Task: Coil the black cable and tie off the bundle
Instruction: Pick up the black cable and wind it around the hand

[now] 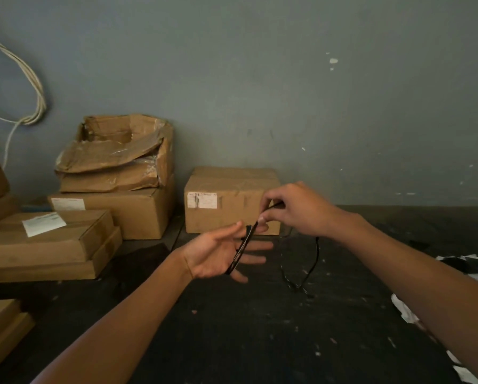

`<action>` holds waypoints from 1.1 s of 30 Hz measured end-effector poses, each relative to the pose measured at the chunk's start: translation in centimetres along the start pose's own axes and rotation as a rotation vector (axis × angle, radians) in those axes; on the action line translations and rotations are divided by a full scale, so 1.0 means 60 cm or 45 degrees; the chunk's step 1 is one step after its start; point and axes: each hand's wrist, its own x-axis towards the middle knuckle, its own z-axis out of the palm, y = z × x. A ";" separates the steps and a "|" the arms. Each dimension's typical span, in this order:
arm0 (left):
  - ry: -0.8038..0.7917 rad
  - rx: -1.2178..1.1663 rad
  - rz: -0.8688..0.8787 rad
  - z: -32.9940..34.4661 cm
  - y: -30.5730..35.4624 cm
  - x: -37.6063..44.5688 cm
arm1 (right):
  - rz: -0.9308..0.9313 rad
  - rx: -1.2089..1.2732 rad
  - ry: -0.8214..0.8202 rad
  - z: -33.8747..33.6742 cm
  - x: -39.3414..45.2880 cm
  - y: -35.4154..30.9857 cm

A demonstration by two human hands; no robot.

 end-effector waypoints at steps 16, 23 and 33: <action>-0.379 -0.074 0.162 0.043 0.056 -0.014 | -0.055 0.464 0.137 0.086 -0.003 0.064; -0.334 -0.179 0.325 0.047 0.072 0.001 | 0.071 0.451 -0.229 0.238 -0.056 0.018; 0.175 -0.230 0.361 -0.013 0.036 0.009 | -0.072 0.111 -0.460 0.201 -0.070 -0.063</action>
